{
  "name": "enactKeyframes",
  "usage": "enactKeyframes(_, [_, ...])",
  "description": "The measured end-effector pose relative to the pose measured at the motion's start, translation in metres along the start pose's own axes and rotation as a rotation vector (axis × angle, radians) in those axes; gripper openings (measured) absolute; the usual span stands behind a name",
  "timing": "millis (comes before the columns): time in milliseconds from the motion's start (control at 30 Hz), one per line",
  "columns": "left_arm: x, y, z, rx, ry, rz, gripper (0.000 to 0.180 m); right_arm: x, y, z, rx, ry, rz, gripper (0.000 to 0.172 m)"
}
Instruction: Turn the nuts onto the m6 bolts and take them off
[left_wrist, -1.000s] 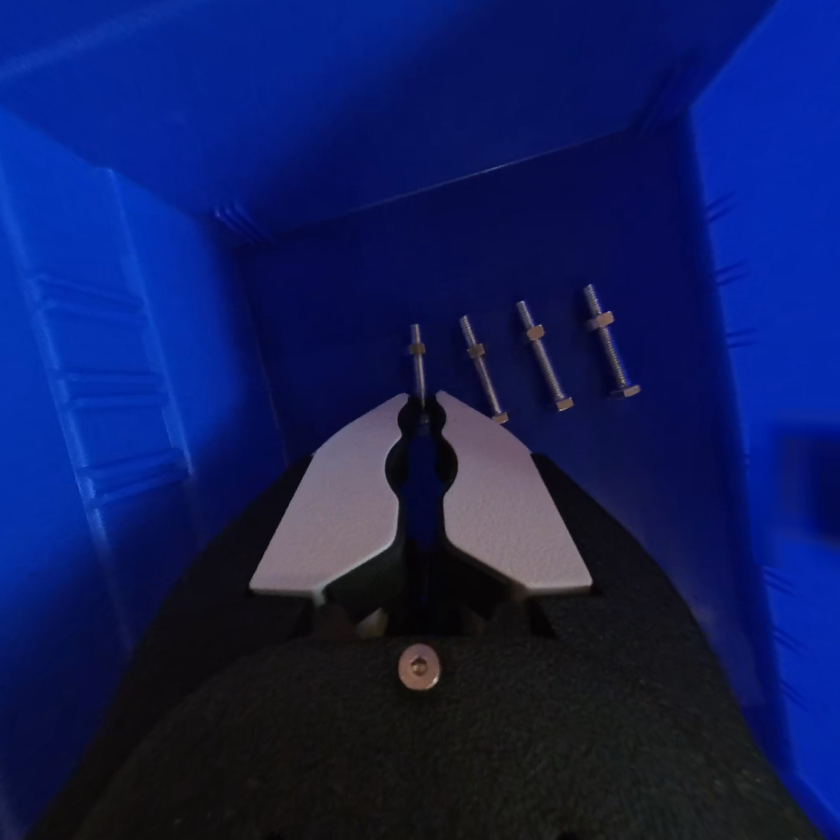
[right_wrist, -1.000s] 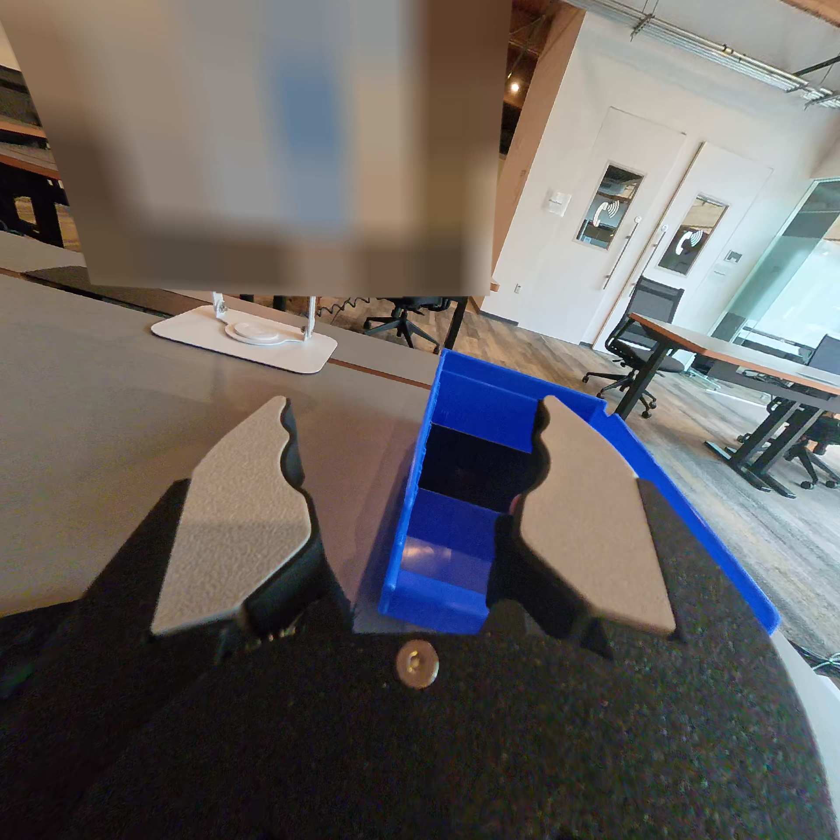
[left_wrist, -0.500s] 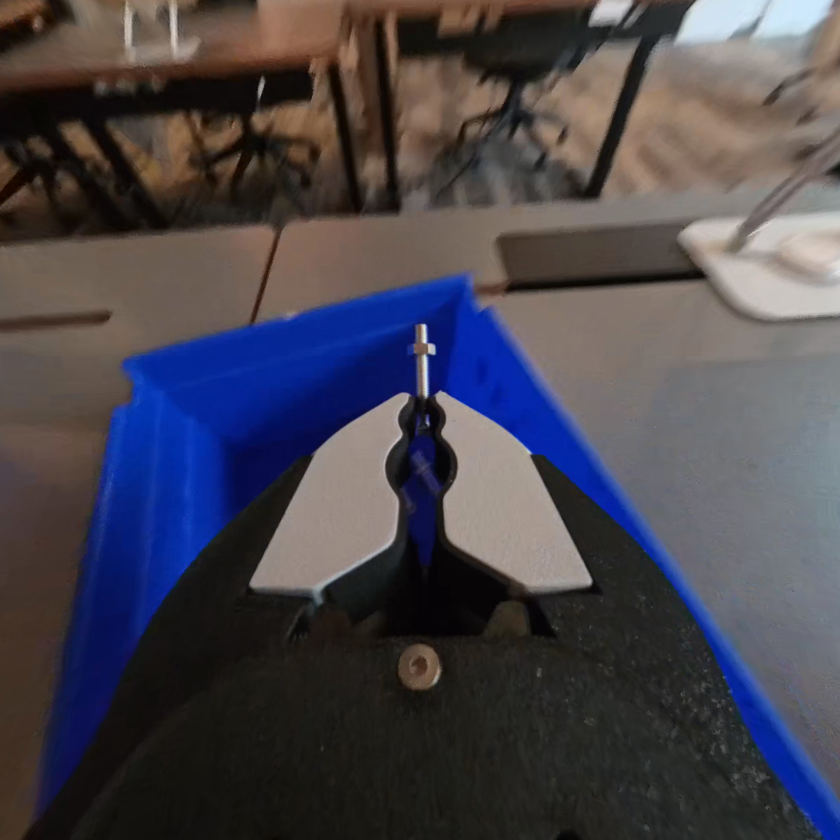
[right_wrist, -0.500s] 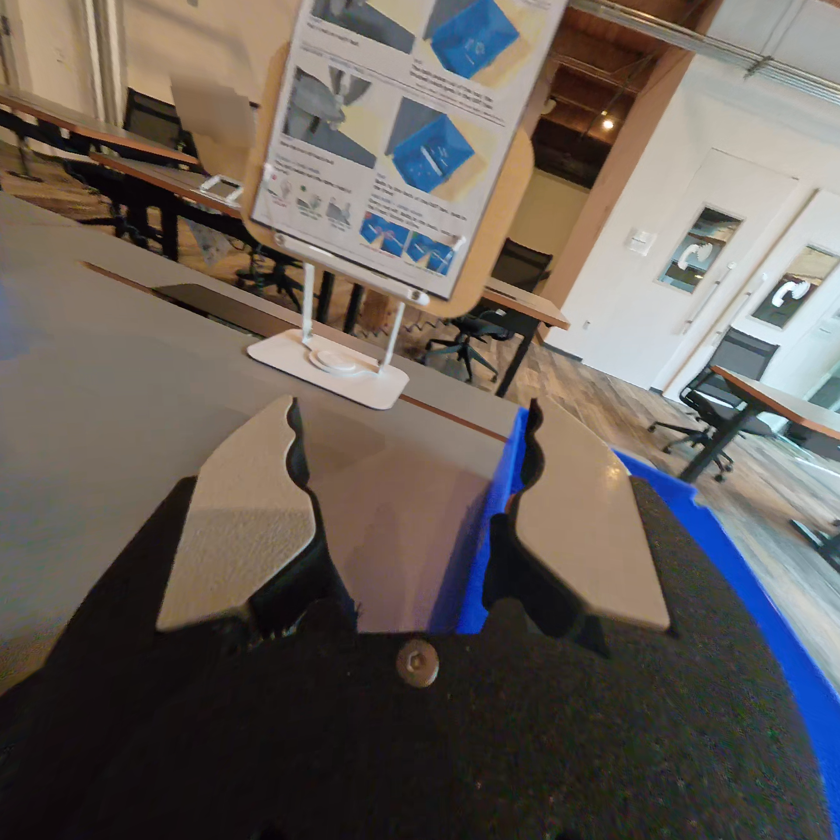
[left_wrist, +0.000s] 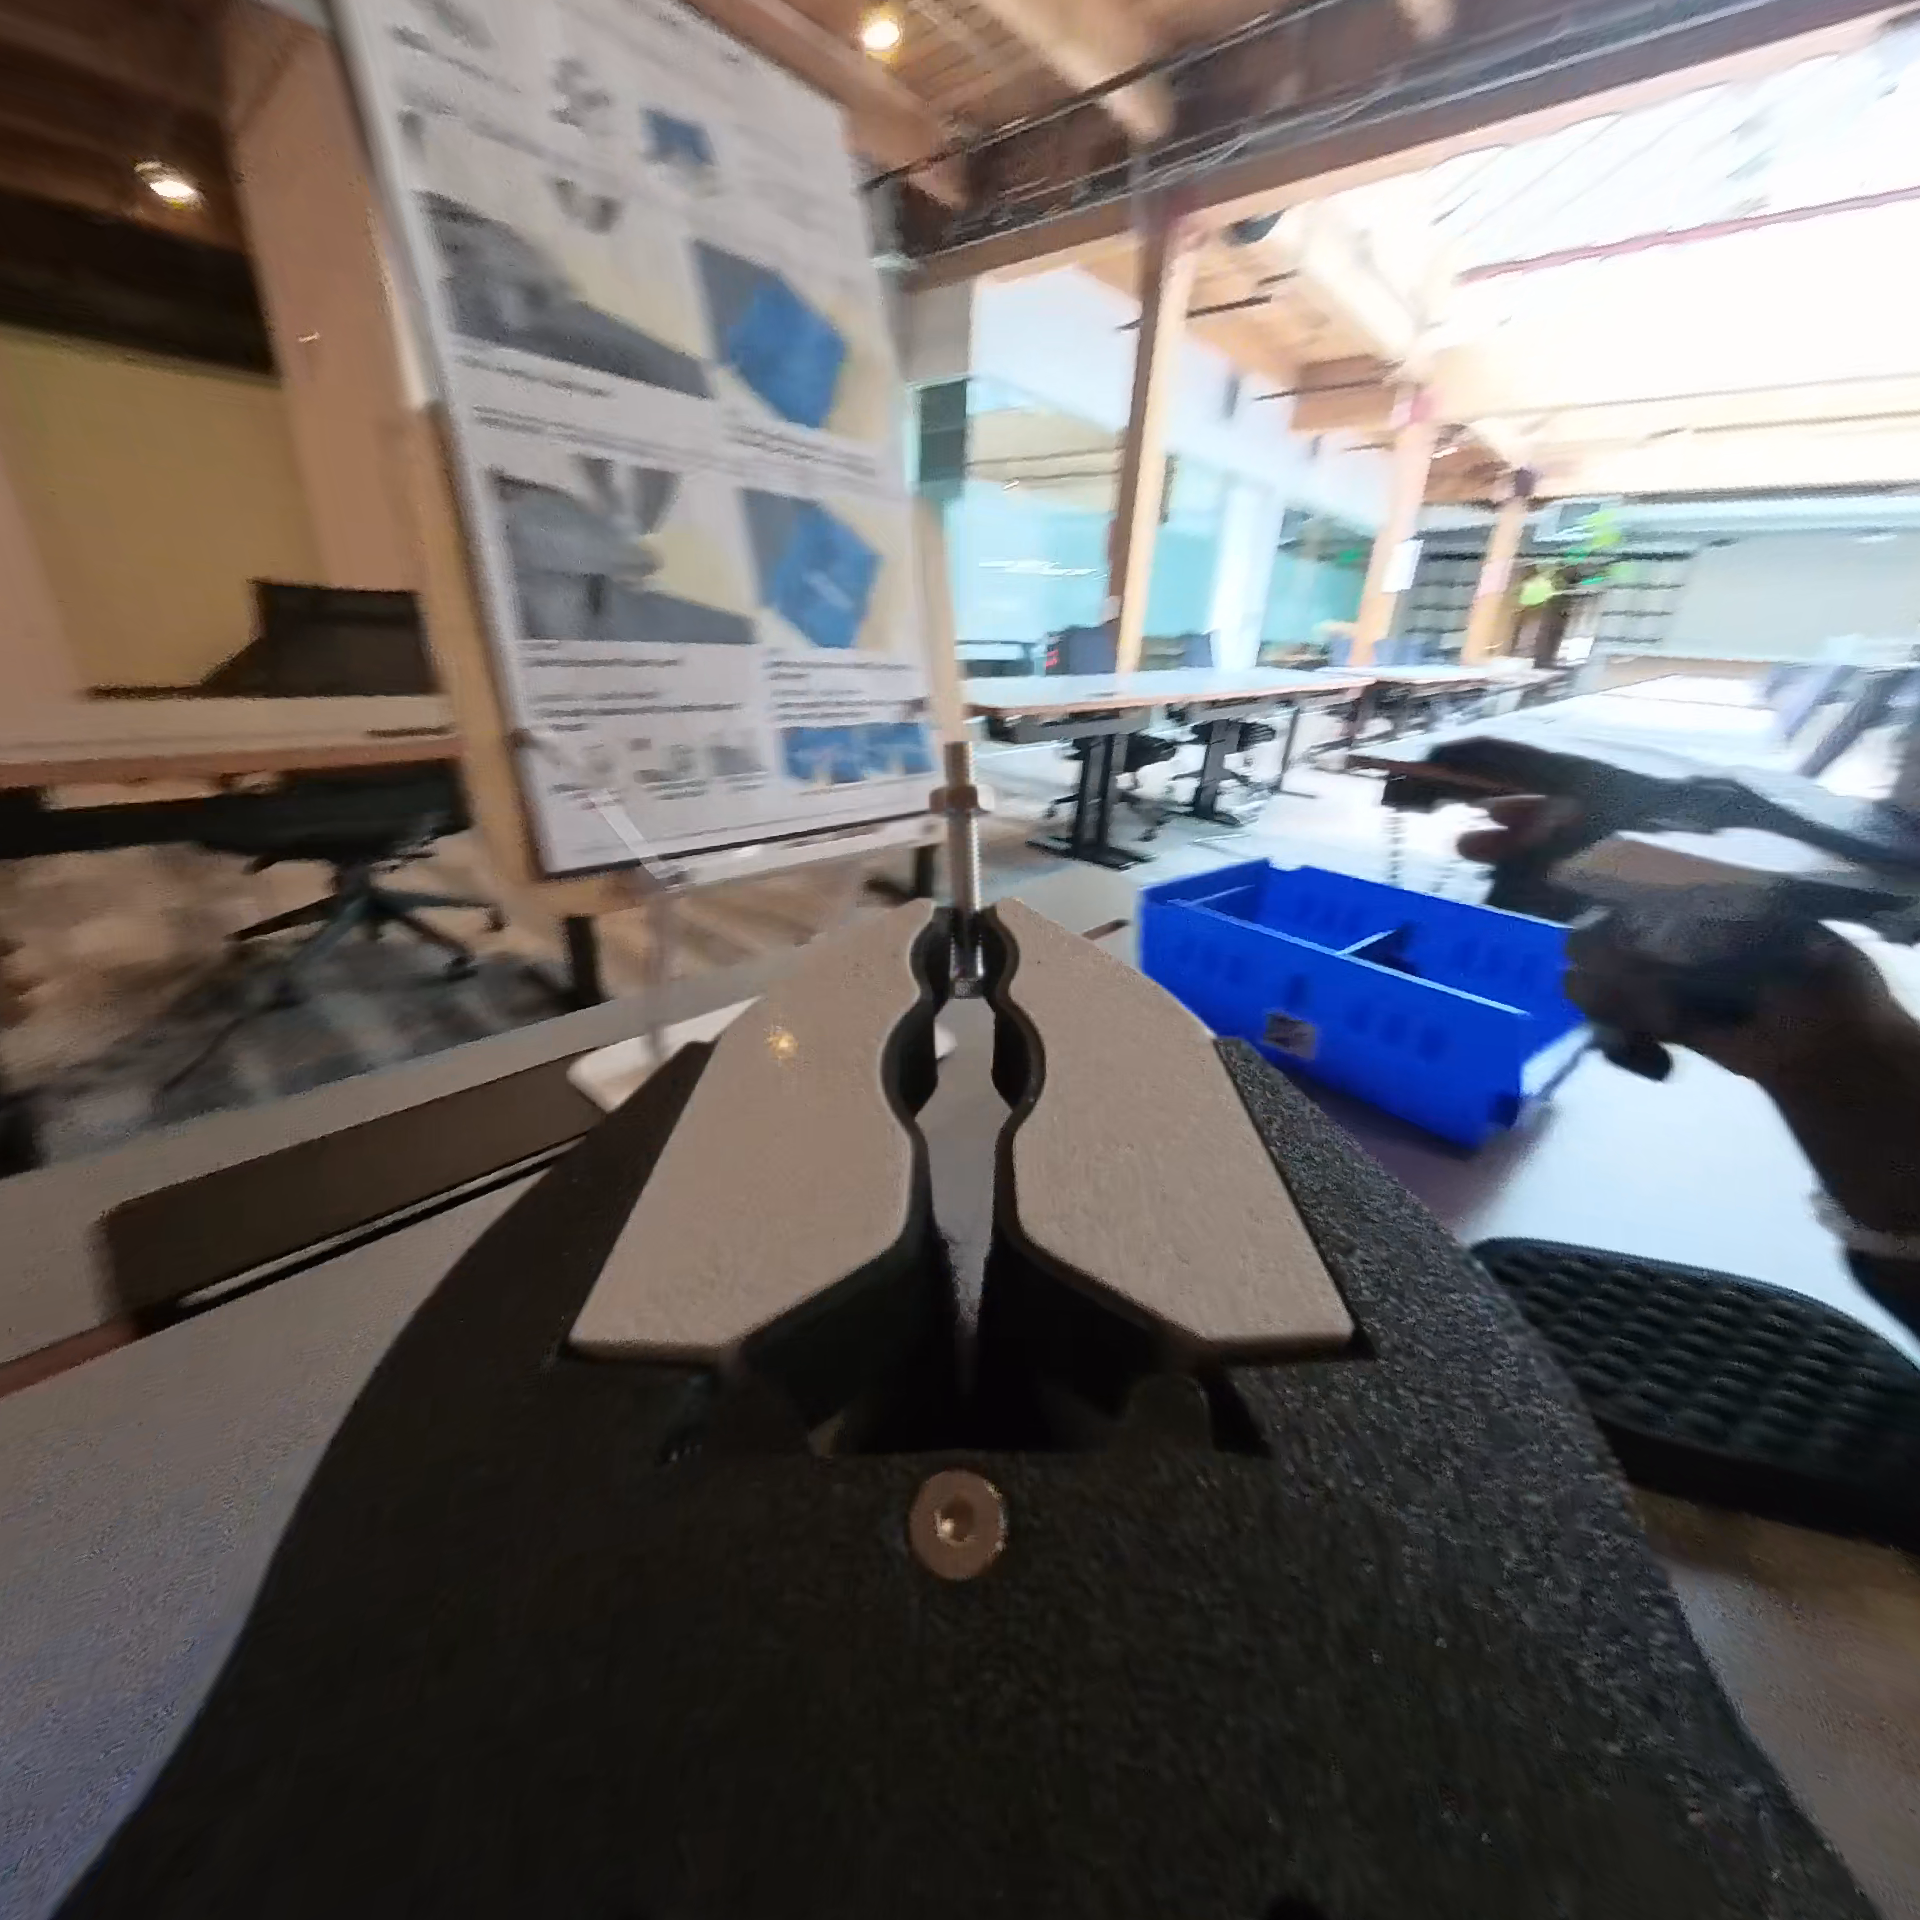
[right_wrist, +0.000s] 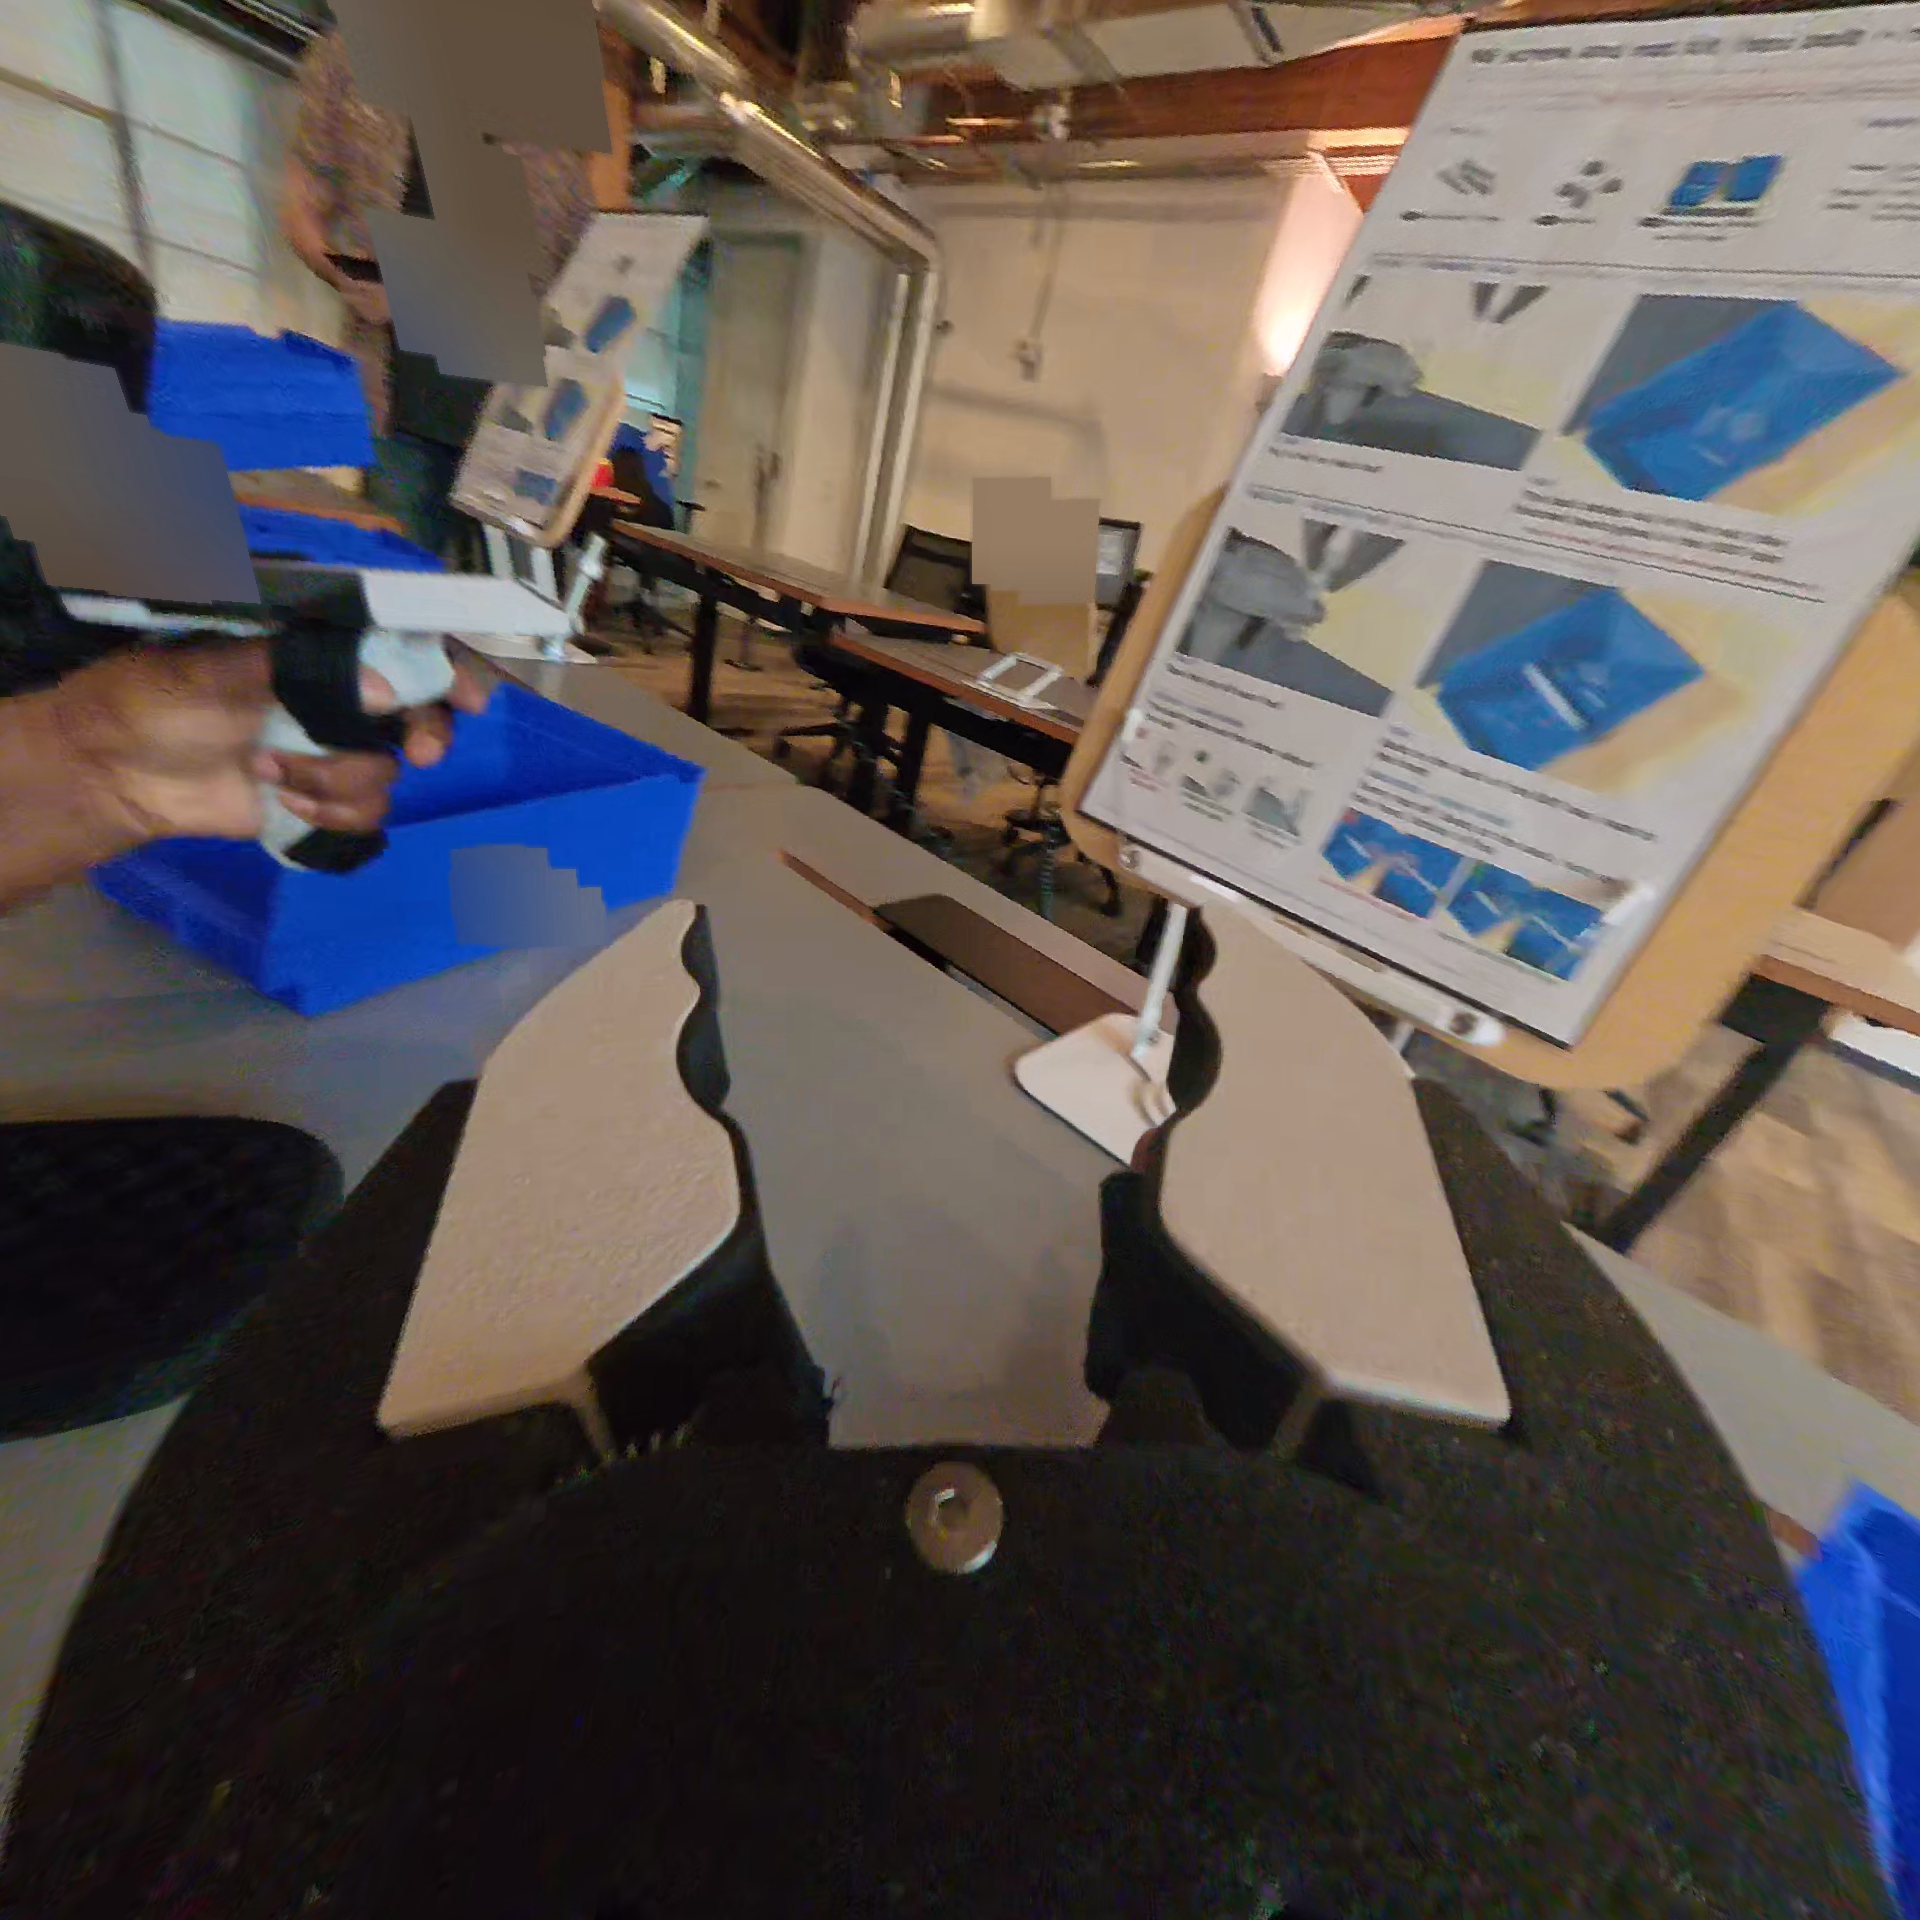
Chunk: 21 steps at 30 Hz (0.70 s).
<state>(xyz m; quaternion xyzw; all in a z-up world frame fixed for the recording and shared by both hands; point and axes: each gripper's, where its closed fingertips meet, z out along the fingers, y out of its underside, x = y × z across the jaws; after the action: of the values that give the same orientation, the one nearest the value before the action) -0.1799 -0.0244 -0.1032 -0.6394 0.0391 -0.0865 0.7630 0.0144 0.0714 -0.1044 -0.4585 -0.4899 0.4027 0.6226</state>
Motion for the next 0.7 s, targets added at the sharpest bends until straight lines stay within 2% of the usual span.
enactKeyframes(167, [0.066,0.021,0.021,0.075,0.212,-0.019,0.005,-0.026,0.004,0.019,0.009,-0.148,0.061,0.080])
enactKeyframes(333, [0.107,0.052,0.036,0.097,0.365,-0.052,0.004,-0.046,0.009,0.023,0.028,-0.289,0.159,0.073])
enactKeyframes(500, [0.127,0.071,0.040,0.060,0.448,-0.028,0.004,-0.053,0.008,0.018,0.073,-0.393,0.243,0.055])
enactKeyframes(600, [0.131,0.078,0.040,0.047,0.471,-0.026,0.005,-0.059,0.014,0.019,0.060,-0.456,0.293,0.039])
enactKeyframes(700, [0.136,0.084,0.041,0.034,0.487,-0.033,0.005,-0.070,0.025,0.023,0.014,-0.506,0.297,0.034])
